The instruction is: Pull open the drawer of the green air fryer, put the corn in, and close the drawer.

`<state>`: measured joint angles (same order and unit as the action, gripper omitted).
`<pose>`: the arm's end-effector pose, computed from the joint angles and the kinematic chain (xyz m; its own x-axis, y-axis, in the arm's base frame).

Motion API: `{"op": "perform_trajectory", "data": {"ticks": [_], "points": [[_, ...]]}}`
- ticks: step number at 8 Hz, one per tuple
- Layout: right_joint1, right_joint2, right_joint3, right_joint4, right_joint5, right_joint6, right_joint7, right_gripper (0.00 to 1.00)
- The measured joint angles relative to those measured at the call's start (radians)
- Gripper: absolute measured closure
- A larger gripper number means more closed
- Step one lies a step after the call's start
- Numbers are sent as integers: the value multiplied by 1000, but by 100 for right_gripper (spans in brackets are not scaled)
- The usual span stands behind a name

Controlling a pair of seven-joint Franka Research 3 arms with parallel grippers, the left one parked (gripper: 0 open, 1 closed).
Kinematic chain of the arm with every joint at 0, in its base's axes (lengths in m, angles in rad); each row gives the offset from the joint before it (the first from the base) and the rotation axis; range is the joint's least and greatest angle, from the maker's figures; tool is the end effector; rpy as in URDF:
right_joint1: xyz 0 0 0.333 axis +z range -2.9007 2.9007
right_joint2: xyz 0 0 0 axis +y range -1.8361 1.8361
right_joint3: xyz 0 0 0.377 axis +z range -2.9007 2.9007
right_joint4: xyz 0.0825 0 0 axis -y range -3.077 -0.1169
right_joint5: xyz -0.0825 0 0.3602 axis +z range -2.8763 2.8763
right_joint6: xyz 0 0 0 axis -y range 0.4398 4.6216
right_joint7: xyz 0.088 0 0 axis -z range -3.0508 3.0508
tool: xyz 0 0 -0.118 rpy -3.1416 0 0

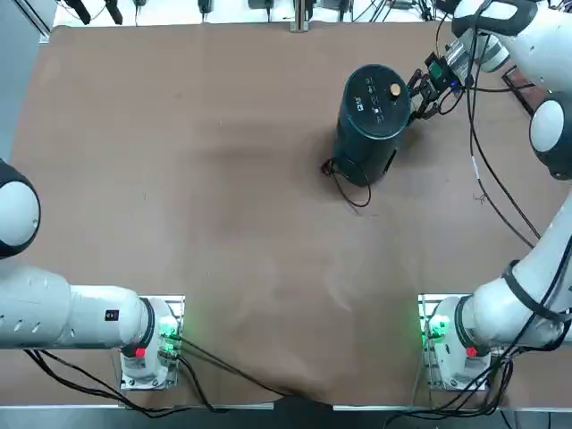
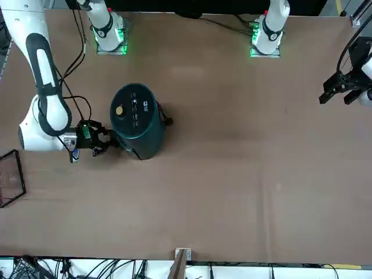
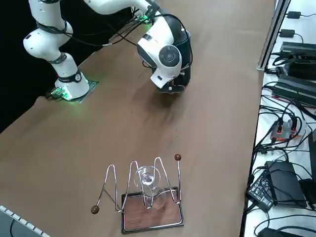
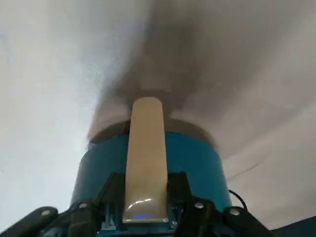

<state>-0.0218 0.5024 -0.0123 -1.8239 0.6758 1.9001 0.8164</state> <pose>0.6179 0.0318 0.3060 0.2544 -0.7196 -0.6461 -0.9338 -0.3565 0.0294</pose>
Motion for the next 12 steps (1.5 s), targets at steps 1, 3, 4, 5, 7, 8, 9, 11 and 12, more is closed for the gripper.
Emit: {"op": "perform_trajectory", "data": {"ticks": [1,3,4,5,7,8,9,11,12], "points": [[4,-1,-3,0,-1,1,0,54],[14,-2,-3,-2,-1,4,0,48],[20,-2,-3,-2,1,7,3,44],[25,-3,-1,-1,5,15,4,26],[27,-6,-2,17,8,20,6,1],[26,-12,-7,22,9,20,6,0],[24,-22,-14,24,8,18,7,0],[14,-49,-19,26,3,-5,7,0],[5,-67,-20,27,-16,-23,7,0]]}}
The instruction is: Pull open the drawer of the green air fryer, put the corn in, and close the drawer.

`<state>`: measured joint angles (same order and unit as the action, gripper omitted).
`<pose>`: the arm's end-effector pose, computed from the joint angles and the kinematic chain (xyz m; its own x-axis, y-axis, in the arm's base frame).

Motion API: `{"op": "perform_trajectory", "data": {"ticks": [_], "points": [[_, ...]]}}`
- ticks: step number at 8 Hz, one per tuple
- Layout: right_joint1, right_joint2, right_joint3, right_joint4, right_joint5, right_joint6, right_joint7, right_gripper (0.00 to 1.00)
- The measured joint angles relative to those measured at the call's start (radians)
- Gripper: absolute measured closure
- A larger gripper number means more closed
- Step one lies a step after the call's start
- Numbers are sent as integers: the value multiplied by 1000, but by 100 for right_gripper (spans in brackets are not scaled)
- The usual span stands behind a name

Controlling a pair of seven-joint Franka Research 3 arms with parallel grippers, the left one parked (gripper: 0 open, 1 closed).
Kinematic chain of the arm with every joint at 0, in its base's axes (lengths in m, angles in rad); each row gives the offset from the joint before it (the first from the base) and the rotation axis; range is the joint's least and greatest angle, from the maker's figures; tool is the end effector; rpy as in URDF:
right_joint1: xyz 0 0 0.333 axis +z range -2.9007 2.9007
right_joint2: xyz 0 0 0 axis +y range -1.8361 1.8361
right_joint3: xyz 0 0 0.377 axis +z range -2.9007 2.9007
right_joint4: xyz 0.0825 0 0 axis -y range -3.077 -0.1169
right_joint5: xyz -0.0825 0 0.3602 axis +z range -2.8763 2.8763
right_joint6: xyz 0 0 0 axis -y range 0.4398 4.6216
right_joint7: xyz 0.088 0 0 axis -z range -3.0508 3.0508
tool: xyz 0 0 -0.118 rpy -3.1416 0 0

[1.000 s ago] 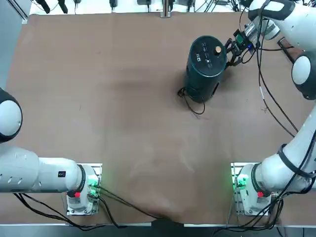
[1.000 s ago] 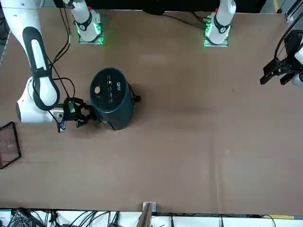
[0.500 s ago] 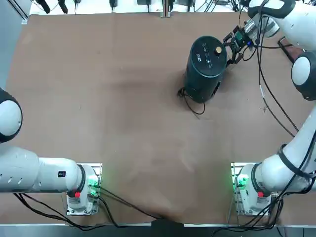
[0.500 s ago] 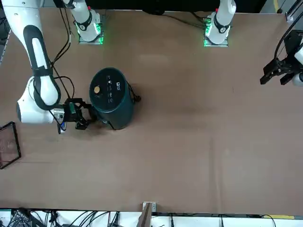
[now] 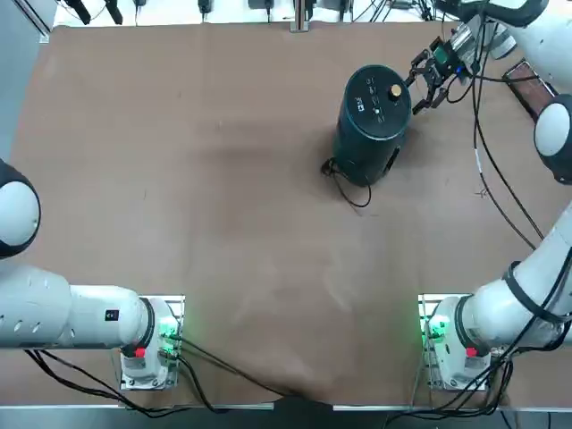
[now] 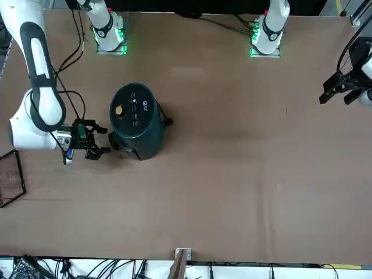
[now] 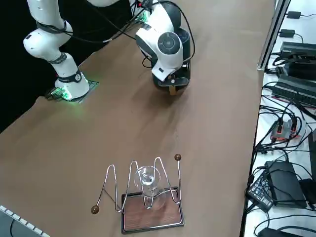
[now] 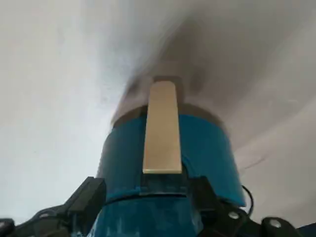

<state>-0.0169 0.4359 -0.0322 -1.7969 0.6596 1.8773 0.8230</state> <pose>0.6231 0.0243 0.3559 0.3018 -0.7282 -0.6153 -0.9325 -0.3597 -0.0316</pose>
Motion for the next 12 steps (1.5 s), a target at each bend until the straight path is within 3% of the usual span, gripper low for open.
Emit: {"op": "perform_trajectory", "data": {"ticks": [4,8,12], "points": [[-9,-116,2,61,-204,-62,-83,0],[-8,-274,6,92,-462,-95,-456,0],[-7,-428,11,97,-637,-161,-751,0]]}}
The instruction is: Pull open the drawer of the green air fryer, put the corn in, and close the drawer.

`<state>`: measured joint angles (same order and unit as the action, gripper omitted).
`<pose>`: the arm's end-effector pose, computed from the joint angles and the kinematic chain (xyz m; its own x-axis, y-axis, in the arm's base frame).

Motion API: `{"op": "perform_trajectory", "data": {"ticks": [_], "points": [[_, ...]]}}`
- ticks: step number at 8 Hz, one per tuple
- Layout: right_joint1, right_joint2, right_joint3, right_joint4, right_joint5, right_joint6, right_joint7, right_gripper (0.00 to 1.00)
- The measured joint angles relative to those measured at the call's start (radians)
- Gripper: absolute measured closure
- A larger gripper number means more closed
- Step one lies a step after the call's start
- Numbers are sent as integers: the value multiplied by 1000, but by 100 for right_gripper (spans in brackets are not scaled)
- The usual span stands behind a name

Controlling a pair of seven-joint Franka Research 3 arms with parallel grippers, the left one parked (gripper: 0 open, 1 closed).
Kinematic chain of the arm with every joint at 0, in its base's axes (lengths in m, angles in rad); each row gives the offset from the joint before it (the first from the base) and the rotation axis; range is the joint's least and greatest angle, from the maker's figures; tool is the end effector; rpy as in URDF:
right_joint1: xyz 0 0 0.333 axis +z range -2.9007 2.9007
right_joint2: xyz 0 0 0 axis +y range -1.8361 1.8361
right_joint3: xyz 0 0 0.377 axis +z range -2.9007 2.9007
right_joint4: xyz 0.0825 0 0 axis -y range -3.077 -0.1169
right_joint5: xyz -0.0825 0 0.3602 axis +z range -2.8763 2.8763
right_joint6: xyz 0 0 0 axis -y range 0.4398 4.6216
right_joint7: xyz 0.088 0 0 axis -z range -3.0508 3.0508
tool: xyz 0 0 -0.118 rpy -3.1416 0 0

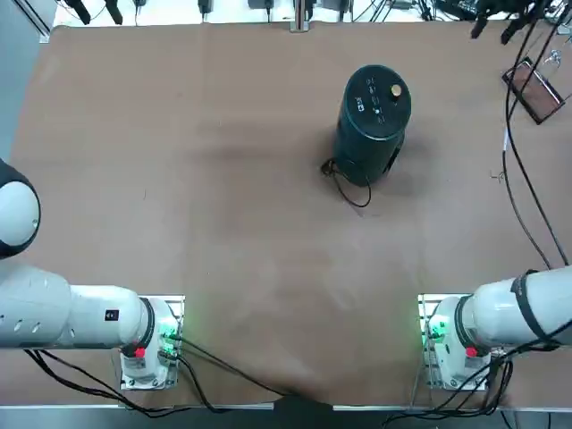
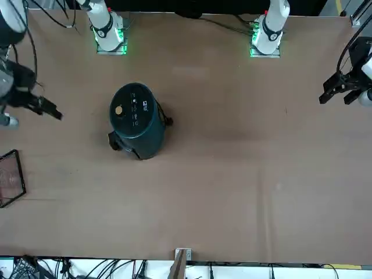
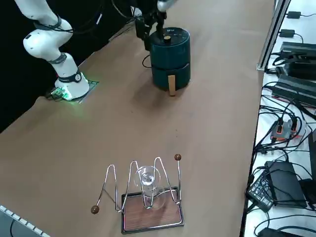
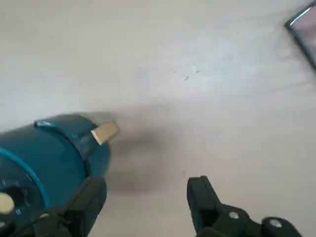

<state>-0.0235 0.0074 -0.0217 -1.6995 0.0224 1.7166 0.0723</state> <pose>0.5420 -0.0221 0.6251 0.9927 -0.1204 0.0080 -0.1202 -0.9925 -0.0227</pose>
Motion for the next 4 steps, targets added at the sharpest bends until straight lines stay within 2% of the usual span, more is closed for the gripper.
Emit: {"op": "perform_trajectory", "data": {"ticks": [2,4], "points": [[1,-48,5,4,-22,-50,-19,0],[1,-63,5,25,-25,-136,-29,0]]}}
